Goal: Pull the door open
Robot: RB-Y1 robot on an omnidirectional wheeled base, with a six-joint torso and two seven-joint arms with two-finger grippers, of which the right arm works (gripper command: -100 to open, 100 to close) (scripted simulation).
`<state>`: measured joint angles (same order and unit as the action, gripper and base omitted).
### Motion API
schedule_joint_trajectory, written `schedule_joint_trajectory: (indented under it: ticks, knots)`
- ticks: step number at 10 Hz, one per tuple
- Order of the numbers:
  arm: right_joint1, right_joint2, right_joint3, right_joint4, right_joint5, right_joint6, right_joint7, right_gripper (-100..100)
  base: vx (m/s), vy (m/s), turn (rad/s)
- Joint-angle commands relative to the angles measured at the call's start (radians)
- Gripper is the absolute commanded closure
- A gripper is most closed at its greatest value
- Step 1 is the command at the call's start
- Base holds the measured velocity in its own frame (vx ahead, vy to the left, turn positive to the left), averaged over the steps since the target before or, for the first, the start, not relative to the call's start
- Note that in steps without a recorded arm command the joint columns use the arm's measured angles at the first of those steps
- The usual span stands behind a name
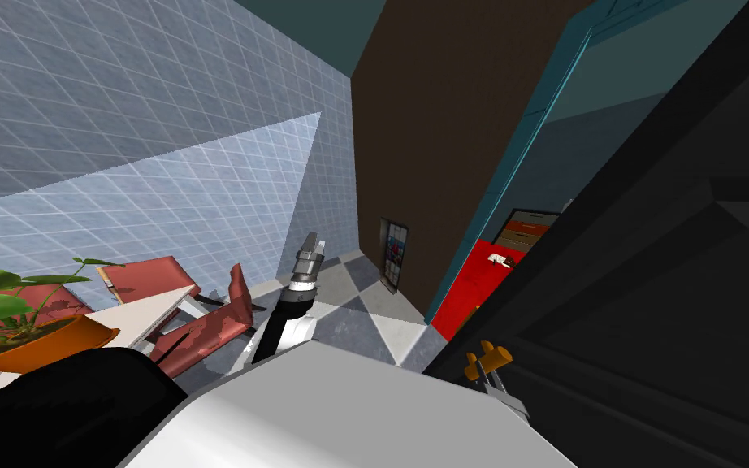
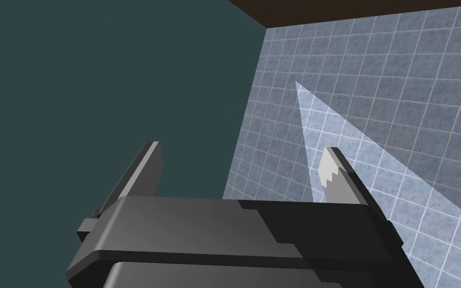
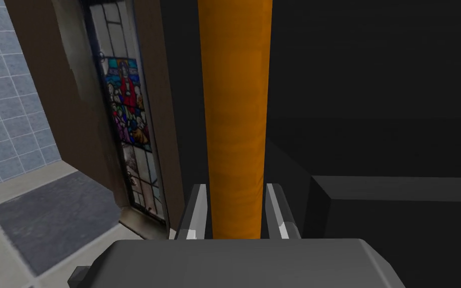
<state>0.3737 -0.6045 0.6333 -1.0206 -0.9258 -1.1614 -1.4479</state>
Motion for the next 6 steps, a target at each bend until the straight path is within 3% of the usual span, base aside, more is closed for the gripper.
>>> schedule_joint_trajectory:
  ticks: [1,6]
  knots:
    - [0.000,-0.006,0.012,0.007,0.007,-0.011,-0.014,100,-0.244,-0.035,0.135]
    - [-0.006,-0.036,0.053,0.040,0.032,-0.052,-0.063,100,-0.233,-0.013,0.119]
